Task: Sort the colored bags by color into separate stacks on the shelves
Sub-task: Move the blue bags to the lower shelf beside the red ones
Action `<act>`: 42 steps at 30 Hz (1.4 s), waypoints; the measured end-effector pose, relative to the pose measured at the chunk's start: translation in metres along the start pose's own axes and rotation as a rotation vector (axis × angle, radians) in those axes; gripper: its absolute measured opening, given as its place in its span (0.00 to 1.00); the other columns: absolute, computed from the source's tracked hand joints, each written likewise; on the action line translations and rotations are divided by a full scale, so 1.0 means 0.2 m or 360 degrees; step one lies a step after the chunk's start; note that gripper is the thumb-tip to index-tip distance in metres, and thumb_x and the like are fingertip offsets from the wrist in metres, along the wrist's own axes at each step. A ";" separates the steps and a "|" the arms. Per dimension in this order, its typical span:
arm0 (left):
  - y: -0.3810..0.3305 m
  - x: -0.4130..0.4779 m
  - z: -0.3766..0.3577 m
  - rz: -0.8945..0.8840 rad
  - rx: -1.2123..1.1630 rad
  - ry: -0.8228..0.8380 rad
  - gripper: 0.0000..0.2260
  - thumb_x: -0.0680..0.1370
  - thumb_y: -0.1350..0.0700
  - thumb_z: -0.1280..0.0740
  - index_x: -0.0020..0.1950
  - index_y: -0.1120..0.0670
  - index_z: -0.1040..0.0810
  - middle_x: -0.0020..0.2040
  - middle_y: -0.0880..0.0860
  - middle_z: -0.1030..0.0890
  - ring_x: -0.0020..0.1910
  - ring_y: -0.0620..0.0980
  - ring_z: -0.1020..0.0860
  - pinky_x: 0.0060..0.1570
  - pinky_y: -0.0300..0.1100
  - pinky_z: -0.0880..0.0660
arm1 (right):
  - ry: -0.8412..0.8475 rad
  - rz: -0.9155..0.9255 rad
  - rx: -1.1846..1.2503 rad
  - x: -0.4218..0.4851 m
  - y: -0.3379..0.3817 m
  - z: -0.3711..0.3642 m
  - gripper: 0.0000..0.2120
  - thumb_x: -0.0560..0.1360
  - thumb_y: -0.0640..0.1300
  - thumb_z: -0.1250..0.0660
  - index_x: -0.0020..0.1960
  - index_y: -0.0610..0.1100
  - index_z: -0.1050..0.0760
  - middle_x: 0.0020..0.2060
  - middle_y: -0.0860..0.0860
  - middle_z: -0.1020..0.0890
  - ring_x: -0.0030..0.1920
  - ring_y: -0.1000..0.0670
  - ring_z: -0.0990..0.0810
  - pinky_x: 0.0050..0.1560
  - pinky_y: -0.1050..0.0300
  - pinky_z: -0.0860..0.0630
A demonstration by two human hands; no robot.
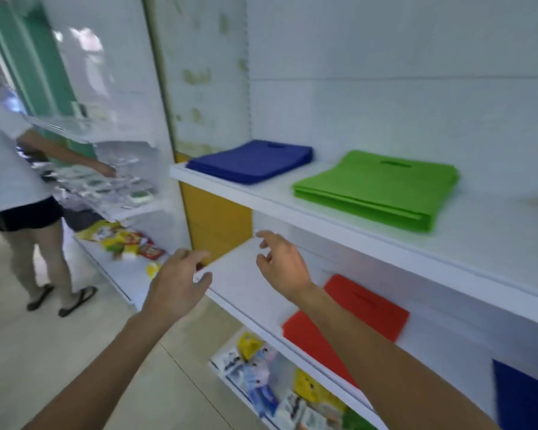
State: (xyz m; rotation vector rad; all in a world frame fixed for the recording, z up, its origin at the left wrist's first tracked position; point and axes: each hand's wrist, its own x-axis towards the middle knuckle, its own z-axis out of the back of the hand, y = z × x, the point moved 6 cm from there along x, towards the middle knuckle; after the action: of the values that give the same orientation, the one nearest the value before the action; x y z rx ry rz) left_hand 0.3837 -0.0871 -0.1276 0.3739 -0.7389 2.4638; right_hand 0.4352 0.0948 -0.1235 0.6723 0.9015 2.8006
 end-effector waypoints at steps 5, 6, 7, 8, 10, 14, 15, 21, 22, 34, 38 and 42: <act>0.21 0.25 0.38 0.0009 0.0002 -0.0096 0.16 0.75 0.56 0.33 0.63 0.53 0.26 0.54 0.57 0.27 0.54 0.57 0.25 0.52 0.48 0.27 | -0.0205 0.0076 0.0095 0.34 0.39 0.03 0.20 0.76 0.38 0.39 0.67 0.44 0.32 0.56 0.46 0.24 0.53 0.46 0.23 0.55 0.47 0.25; 0.24 0.29 0.41 0.0004 -0.0023 -0.0111 0.16 0.75 0.56 0.33 0.63 0.53 0.26 0.54 0.56 0.27 0.53 0.56 0.25 0.51 0.47 0.27 | -0.0212 0.0098 0.0063 0.39 0.43 0.04 0.20 0.76 0.38 0.39 0.67 0.44 0.33 0.57 0.46 0.24 0.54 0.47 0.24 0.55 0.47 0.25; 0.26 0.33 0.42 0.0000 -0.0045 -0.0117 0.16 0.75 0.56 0.34 0.62 0.52 0.26 0.54 0.56 0.27 0.53 0.55 0.25 0.51 0.46 0.28 | -0.0220 0.0120 0.0027 0.45 0.45 0.04 0.20 0.76 0.39 0.39 0.68 0.43 0.33 0.58 0.46 0.24 0.54 0.47 0.24 0.55 0.47 0.25; 0.28 0.38 0.43 -0.0004 -0.0060 -0.0120 0.15 0.75 0.56 0.34 0.62 0.52 0.26 0.54 0.55 0.27 0.53 0.54 0.25 0.50 0.44 0.29 | -0.0229 0.0135 -0.0009 0.51 0.47 0.05 0.20 0.76 0.39 0.38 0.68 0.43 0.33 0.58 0.46 0.24 0.54 0.47 0.24 0.55 0.48 0.25; 0.33 0.47 0.43 -0.0006 -0.0075 -0.0113 0.15 0.76 0.55 0.34 0.62 0.52 0.26 0.55 0.55 0.27 0.53 0.53 0.25 0.50 0.42 0.31 | -0.0250 0.0136 -0.0062 0.63 0.48 0.04 0.20 0.76 0.40 0.38 0.68 0.43 0.34 0.58 0.46 0.24 0.54 0.47 0.24 0.55 0.48 0.25; 0.40 0.74 0.35 -0.0089 -0.0125 -0.0074 0.14 0.76 0.55 0.34 0.62 0.52 0.26 0.57 0.53 0.27 0.53 0.51 0.25 0.50 0.41 0.30 | -0.0296 0.0130 -0.0136 0.90 0.43 0.00 0.20 0.76 0.40 0.39 0.68 0.44 0.34 0.59 0.47 0.25 0.53 0.48 0.24 0.51 0.52 0.24; 0.41 0.82 0.33 -0.0111 -0.0135 -0.0072 0.14 0.76 0.55 0.34 0.61 0.52 0.25 0.57 0.53 0.26 0.53 0.50 0.25 0.50 0.41 0.30 | -0.0311 0.0133 -0.0149 0.98 0.41 -0.02 0.20 0.76 0.40 0.39 0.68 0.44 0.34 0.59 0.47 0.25 0.52 0.49 0.24 0.49 0.53 0.25; 0.49 1.28 0.25 -0.0191 -0.0224 -0.0003 0.15 0.76 0.55 0.35 0.63 0.51 0.26 0.58 0.51 0.27 0.55 0.49 0.25 0.49 0.40 0.29 | -0.0354 0.0071 -0.0160 1.42 0.30 -0.06 0.19 0.77 0.41 0.38 0.67 0.43 0.32 0.58 0.47 0.24 0.48 0.49 0.25 0.50 0.50 0.23; 0.51 1.34 0.26 -0.0212 -0.0248 -0.0017 0.15 0.76 0.56 0.35 0.62 0.51 0.26 0.58 0.51 0.26 0.55 0.49 0.25 0.49 0.40 0.29 | -0.0370 0.0051 -0.0162 1.48 0.28 -0.05 0.18 0.77 0.41 0.38 0.66 0.43 0.32 0.57 0.47 0.24 0.48 0.50 0.25 0.50 0.49 0.23; 0.47 2.13 -0.09 -0.0515 -0.0468 0.0296 0.14 0.76 0.57 0.36 0.62 0.54 0.26 0.59 0.53 0.25 0.51 0.47 0.25 0.51 0.38 0.32 | -0.0839 -0.0582 -0.0486 1.62 -0.13 0.29 0.16 0.75 0.39 0.38 0.63 0.40 0.29 0.56 0.43 0.23 0.53 0.44 0.23 0.53 0.51 0.27; 0.50 2.29 -0.22 -0.0399 -0.0548 0.0502 0.17 0.77 0.57 0.37 0.65 0.59 0.29 0.60 0.56 0.25 0.56 0.53 0.26 0.49 0.39 0.33 | -0.1052 -0.1166 -0.0422 1.51 -0.28 0.34 0.15 0.76 0.41 0.39 0.61 0.35 0.29 0.57 0.38 0.23 0.57 0.39 0.25 0.56 0.51 0.29; 0.56 2.29 -0.31 -0.0379 -0.0586 0.0725 0.05 0.75 0.55 0.35 0.44 0.56 0.23 0.41 0.50 0.24 0.41 0.49 0.25 0.40 0.41 0.31 | -0.0898 -0.1439 -0.0524 1.51 -0.31 0.12 0.19 0.78 0.45 0.40 0.62 0.32 0.33 0.60 0.35 0.26 0.60 0.37 0.28 0.57 0.49 0.30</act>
State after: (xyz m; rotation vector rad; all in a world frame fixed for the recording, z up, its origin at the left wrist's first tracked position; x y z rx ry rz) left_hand -0.0616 0.0584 -0.0432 -0.2206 -0.8646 2.0250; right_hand 0.1752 0.2333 -0.0282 0.7037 0.4400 1.7562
